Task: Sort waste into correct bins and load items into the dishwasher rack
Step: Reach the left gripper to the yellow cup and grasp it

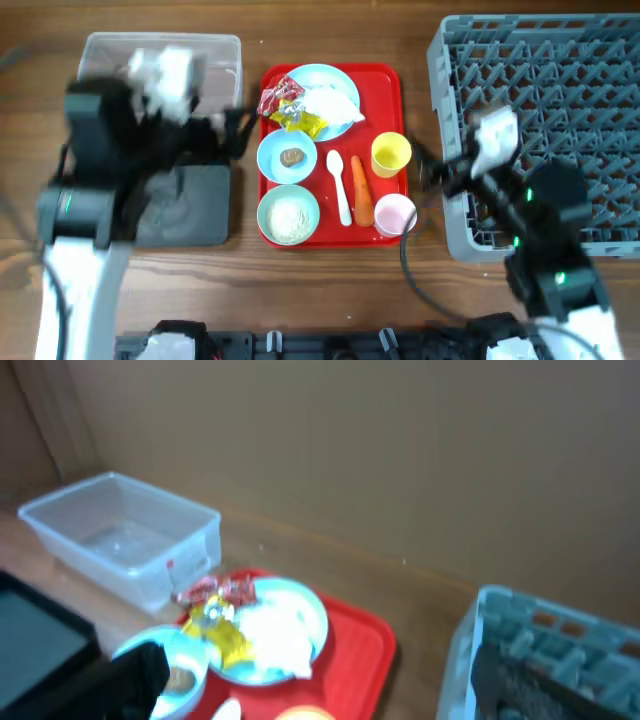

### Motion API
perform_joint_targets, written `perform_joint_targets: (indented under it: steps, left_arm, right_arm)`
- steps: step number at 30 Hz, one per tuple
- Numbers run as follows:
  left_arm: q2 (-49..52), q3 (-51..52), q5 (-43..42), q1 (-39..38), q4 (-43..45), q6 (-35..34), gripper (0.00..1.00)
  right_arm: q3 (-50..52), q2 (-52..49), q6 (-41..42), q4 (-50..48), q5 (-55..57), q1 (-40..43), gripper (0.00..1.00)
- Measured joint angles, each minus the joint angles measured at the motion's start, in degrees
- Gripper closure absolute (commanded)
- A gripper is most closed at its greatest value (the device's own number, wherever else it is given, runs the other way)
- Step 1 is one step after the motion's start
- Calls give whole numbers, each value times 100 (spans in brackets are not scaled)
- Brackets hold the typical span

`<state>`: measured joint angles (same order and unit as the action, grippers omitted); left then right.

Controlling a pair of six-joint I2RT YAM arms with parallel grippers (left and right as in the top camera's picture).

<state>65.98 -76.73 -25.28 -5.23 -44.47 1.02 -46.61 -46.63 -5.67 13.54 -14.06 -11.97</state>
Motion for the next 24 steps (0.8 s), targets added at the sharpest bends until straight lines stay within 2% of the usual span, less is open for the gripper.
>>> perform_joint_targets:
  steps: [2,4,6,8,9,10,13,17,20,24]
  left_arm:
    - [1246,-1499,422,-656,-890,282,0]
    - [2461,-2570,866,-1246,-1211,433,0]
    - [3823,-2782,1093,-1753,-1005,496,0]
    - [4568,-2782,960,-1965,-776,496,0]
    - [4966,-2785,776,-2107,-527,496,0]
    - [5381,-2785,649,-2284,-372,496,11]
    - [5781,-2782,868,-2837,-70,450,21]
    - [5781,-2785,1224,-3174,-46,-63,40]
    - [5853,-2787,1353,-3171,-223,-540,82]
    - [5897,-2787,1370,-3182,-243,-800,84]
  right_arm:
    - [-1108,-817,7,935,-144,203,0]
    - [-2238,-1563,120,1991,-570,675,0]
    - [-3320,-2326,321,2647,-1902,1891,0]
    - [-3471,-2579,533,2577,-2323,2634,1]
    - [-3477,-2723,800,2608,-2516,2962,10]
    - [-3477,-2885,994,2686,-2627,3154,14]
    - [-3493,-3193,990,3156,-2708,3191,14]
    - [-3497,-3574,951,3423,-2640,3191,14]
    - [-3497,-3641,951,3429,-2562,3191,15]
    - [-3497,-3641,949,3471,-2378,3191,15]
